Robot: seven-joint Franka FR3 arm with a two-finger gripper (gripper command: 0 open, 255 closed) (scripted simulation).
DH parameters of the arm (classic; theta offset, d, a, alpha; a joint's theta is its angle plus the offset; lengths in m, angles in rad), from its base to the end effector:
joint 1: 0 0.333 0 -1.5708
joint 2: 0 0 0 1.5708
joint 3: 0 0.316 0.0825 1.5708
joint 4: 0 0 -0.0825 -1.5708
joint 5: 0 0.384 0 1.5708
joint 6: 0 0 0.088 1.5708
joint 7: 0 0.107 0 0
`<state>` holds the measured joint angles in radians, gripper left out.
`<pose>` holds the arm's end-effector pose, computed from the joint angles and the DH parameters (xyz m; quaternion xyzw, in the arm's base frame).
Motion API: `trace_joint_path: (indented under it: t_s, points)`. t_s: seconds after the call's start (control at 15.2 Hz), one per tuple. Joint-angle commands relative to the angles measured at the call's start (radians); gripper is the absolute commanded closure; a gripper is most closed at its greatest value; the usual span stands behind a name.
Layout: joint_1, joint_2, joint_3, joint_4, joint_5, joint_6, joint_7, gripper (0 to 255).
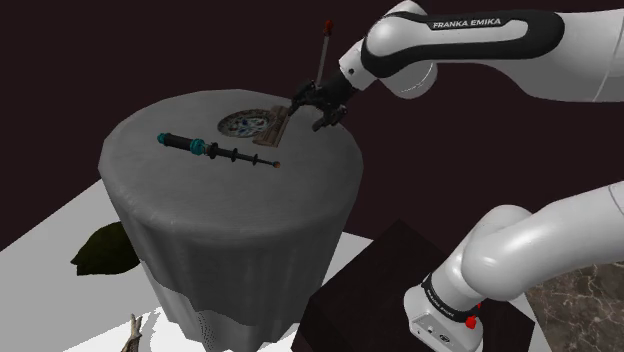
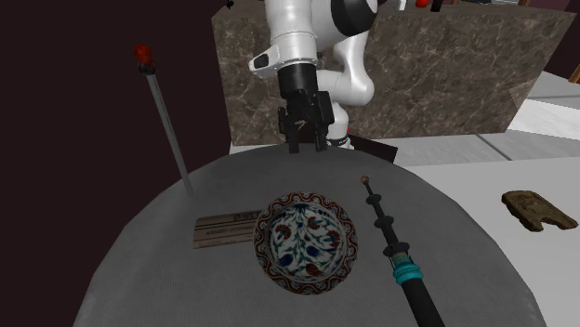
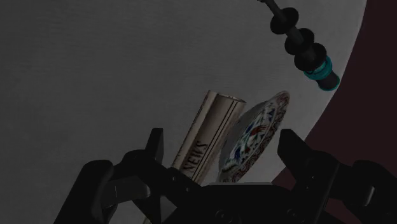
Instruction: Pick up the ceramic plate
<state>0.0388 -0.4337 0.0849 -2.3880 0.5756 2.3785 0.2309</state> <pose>0.4497 0.0650 0.5265 -0.9310 0.2097 -0.1633 0.2500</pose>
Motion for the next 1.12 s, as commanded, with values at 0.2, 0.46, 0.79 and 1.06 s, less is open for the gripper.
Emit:
trace_joint_path:
  t_s: [0.2,0.46,0.79,1.06]
  points:
    - [0.046,0.165,0.005,0.078,0.192,0.200,0.033,0]
    - [0.071,0.245,0.001,0.122,0.301,0.282,0.014,0]
    - [0.090,0.276,-0.005,0.097,0.378,0.327,-0.068,0]
    - [0.096,0.286,-0.007,0.090,0.404,0.340,-0.095,255]
